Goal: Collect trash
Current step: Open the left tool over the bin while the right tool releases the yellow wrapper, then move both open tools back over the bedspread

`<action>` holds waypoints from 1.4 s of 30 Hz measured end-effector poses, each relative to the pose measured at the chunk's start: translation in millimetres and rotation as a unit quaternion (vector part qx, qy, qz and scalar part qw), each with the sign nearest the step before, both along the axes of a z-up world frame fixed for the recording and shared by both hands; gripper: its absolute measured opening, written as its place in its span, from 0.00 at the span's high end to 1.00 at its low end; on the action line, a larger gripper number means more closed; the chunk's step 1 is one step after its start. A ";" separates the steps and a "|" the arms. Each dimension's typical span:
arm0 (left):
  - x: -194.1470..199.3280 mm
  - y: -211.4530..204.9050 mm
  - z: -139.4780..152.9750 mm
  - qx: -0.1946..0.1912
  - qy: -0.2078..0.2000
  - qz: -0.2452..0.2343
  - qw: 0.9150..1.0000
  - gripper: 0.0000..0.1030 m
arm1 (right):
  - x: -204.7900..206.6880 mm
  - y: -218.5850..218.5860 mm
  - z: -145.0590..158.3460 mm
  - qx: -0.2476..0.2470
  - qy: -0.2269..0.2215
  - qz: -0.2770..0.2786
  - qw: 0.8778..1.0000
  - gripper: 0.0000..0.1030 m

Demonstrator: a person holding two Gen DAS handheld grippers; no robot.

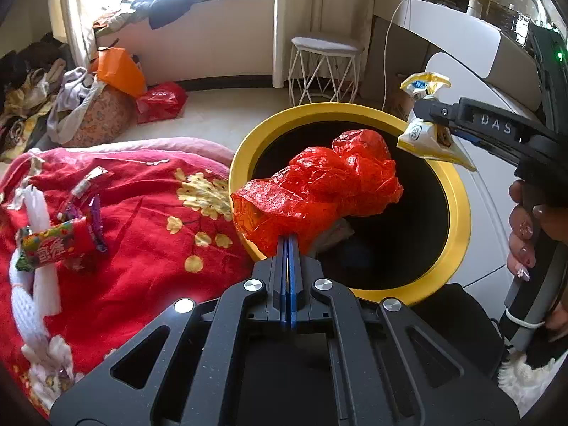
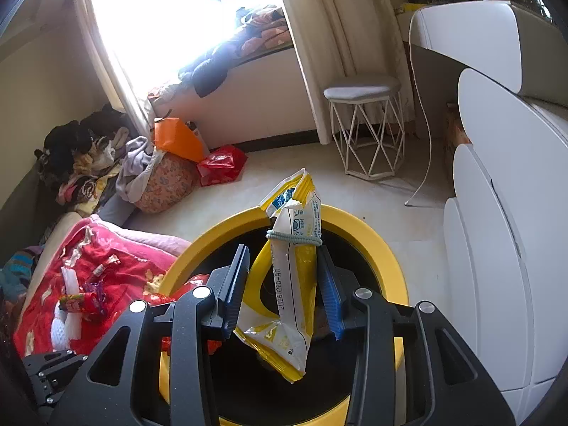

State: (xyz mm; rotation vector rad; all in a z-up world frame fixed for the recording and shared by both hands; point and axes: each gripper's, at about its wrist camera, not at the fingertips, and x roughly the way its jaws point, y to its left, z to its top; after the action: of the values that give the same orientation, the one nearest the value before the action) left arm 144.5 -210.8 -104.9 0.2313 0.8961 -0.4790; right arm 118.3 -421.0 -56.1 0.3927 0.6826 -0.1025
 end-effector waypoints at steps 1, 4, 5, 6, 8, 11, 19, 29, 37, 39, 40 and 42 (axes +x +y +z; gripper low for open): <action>0.7 -0.6 -1.0 0.000 0.001 0.001 1.000 1.00 | 0.3 -0.1 -0.7 0.001 0.001 0.000 1.000 0.64; 2.6 -1.6 -3.6 -0.006 0.007 0.003 1.000 1.00 | 0.9 -0.5 -3.5 0.006 0.003 0.004 1.000 0.64; 3.1 -1.1 -4.0 -0.009 0.009 0.004 1.000 1.00 | 1.1 -1.0 -4.5 0.008 0.003 0.007 1.000 0.64; 3.5 -0.5 -4.3 -0.014 0.011 0.005 1.000 1.00 | 1.6 -1.0 -4.7 0.010 0.003 0.010 1.000 0.64; 4.6 -0.1 -5.0 -0.016 0.012 0.006 1.000 1.00 | 2.6 -2.1 -5.7 0.016 0.003 0.013 1.000 0.63; 5.5 0.9 -3.8 -0.025 0.012 0.006 1.000 1.00 | 3.8 -0.5 -6.2 0.018 0.004 0.019 1.000 0.62; 5.5 4.5 1.8 -0.050 0.008 0.001 0.999 0.71 | 0.6 -2.5 -2.0 0.034 -0.007 0.025 0.999 0.41; -16.1 40.1 31.9 -0.099 -0.050 0.025 0.994 0.25 | -2.6 29.3 16.3 -0.039 -0.027 0.047 0.998 0.32; -36.9 80.7 54.2 -0.077 -0.114 0.075 0.988 0.10 | -6.5 73.4 34.5 -0.081 -0.055 0.098 0.990 0.29; -39.2 92.7 58.5 -0.079 -0.122 0.090 0.985 0.10 | -7.6 81.8 39.3 -0.085 -0.059 0.110 0.989 0.29; -40.7 97.3 60.7 -0.081 -0.125 0.096 0.984 0.10 | -8.5 86.3 42.6 -0.086 -0.063 0.115 0.988 0.27; -43.3 108.0 65.9 -0.086 -0.132 0.107 0.982 0.10 | -12.3 96.4 49.4 -0.092 -0.074 0.125 0.985 0.25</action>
State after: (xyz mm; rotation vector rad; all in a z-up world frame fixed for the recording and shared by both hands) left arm 101.2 -102.8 -39.0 0.0368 0.6068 -0.3138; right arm 106.1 -324.6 -6.8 0.1327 0.5656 0.1010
